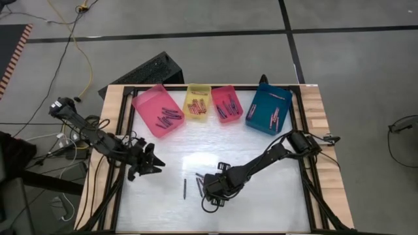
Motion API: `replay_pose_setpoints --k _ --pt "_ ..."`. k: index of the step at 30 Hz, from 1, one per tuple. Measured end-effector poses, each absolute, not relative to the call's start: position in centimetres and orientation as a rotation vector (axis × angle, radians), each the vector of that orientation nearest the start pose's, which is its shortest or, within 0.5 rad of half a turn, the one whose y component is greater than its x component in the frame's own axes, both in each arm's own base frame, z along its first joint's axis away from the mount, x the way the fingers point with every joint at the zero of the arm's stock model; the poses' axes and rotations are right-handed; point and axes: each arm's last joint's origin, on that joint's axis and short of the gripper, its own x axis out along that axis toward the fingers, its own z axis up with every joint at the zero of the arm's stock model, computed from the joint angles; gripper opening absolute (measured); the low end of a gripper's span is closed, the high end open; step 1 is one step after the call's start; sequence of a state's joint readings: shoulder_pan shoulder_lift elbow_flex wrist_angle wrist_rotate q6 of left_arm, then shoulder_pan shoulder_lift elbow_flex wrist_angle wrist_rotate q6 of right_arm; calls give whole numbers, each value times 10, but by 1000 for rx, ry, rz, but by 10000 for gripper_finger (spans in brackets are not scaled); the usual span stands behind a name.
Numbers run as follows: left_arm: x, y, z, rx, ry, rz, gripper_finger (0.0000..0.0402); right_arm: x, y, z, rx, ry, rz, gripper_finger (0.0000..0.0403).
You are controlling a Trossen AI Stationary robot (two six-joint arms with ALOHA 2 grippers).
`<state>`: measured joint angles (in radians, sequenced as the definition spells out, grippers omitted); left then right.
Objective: Sort crayons
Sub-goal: Put the pink crayon into the blue bin
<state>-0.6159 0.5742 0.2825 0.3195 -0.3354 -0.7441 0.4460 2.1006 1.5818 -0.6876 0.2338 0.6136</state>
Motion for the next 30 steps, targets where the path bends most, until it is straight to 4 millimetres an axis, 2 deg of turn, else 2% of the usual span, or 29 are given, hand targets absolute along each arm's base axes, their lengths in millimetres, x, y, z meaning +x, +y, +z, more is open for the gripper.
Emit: replay_pose_setpoints --k 9,18,22,30 --pt "133 -82 223 -725 171 -228 165 395 179 162 194 1141 -202 78" --pt "133 -80 210 -753 266 -112 165 396 180 157 235 1165 -193 29" --pt "133 -79 210 -775 260 -93 165 396 182 164 234 1175 -192 5" --pt "133 -78 209 -780 241 -39 165 395 179 181 266 1209 -158 3"
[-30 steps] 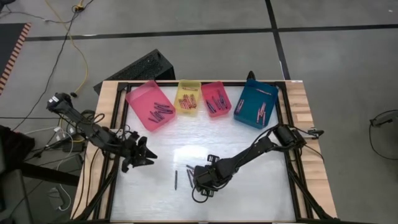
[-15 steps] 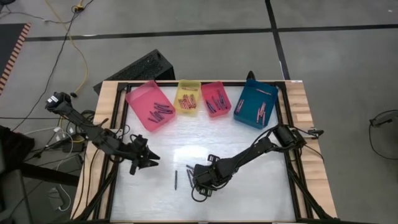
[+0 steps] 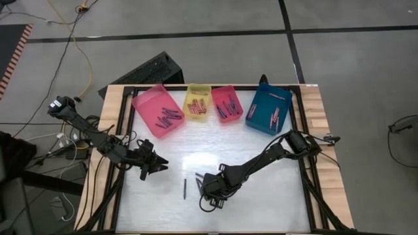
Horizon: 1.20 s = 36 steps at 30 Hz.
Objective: Sort crayons
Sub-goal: Put the pink crayon into the blue bin
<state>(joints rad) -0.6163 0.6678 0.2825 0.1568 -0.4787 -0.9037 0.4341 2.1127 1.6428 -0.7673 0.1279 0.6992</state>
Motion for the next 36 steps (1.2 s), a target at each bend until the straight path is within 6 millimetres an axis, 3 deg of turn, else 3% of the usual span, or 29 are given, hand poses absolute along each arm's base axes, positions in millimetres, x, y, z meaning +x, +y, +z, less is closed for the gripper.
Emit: replay_pose_setpoints --k 7,15,20,29,32,36 --pt "133 -77 208 -777 247 -30 165 387 170 205 309 1226 -143 2" --pt "133 -75 208 -809 214 35 165 354 146 266 254 1176 -239 1" --pt "133 -73 209 -803 173 104 165 317 113 309 214 1138 -461 1" --pt "133 -71 209 -858 134 164 165 244 51 370 304 975 -878 2" --pt "133 -71 209 -858 134 165 165 223 30 380 368 898 -911 2" --pt "133 -71 209 -863 130 170 165 194 3 375 450 879 -1042 2"
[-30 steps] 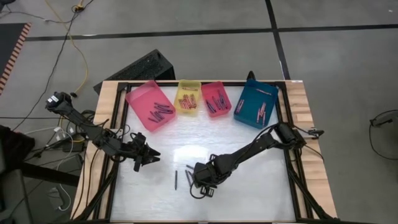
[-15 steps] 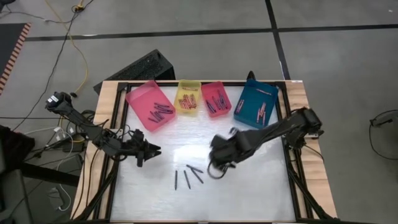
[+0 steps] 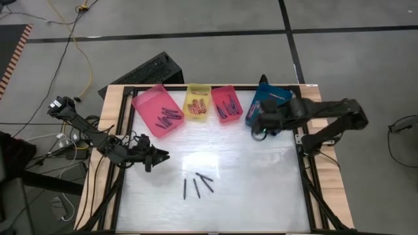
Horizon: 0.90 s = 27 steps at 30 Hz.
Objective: Sort crayons
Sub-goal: Put the pink crayon into the blue bin
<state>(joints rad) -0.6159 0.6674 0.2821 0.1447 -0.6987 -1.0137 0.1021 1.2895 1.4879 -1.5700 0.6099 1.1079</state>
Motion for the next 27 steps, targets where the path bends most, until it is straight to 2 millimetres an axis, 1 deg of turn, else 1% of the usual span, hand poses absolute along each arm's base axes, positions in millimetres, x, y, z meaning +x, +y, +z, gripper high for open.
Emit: replay_pose_setpoints --k 3,6,10,13,19,23,27 --pt "133 -70 209 -870 110 200 165 174 -13 363 512 855 -1121 2" --pt "133 -68 209 -872 69 261 165 159 -25 348 583 812 -1202 2" --pt "134 -64 210 -905 29 319 165 147 -36 326 631 794 -1288 2" --pt "137 -60 209 -949 35 314 165 147 -41 308 644 794 -1319 2" --pt "142 -53 209 -996 95 250 165 152 -49 274 603 873 -1346 2" --pt "145 -48 208 -1060 131 211 165 155 -54 260 626 872 -1356 2" --pt "148 -42 208 -1063 143 205 165 158 -58 249 641 836 -1351 2"
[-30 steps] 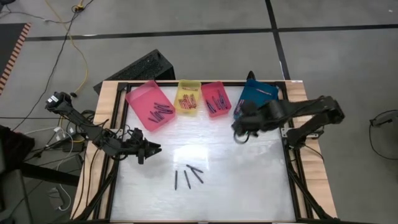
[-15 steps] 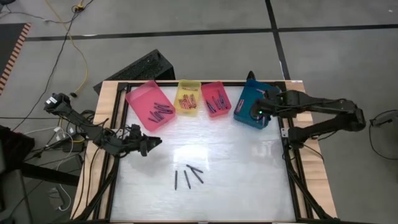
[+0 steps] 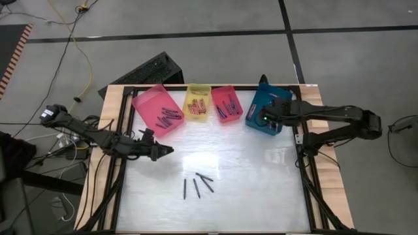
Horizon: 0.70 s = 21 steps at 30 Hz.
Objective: Sort crayons
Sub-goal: Put the pink crayon into the blue bin, then put the blue crayon into the red bin
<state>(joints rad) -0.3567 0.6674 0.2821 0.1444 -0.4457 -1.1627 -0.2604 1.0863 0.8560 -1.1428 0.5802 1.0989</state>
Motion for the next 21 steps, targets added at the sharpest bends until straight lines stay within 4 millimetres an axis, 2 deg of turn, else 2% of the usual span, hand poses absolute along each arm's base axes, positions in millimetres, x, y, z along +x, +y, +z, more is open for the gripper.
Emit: replay_pose_setpoints --k 4,9,13,21 --pt "151 -33 207 -1037 175 193 165 160 -63 239 646 813 -1336 12" --pt "154 -24 206 -1090 209 156 165 164 -70 239 686 741 -1342 57" --pt "154 -23 207 -1067 216 127 165 165 -77 241 718 688 -1363 87" --pt "154 -22 207 -973 203 146 165 177 -88 247 824 537 -1273 102"
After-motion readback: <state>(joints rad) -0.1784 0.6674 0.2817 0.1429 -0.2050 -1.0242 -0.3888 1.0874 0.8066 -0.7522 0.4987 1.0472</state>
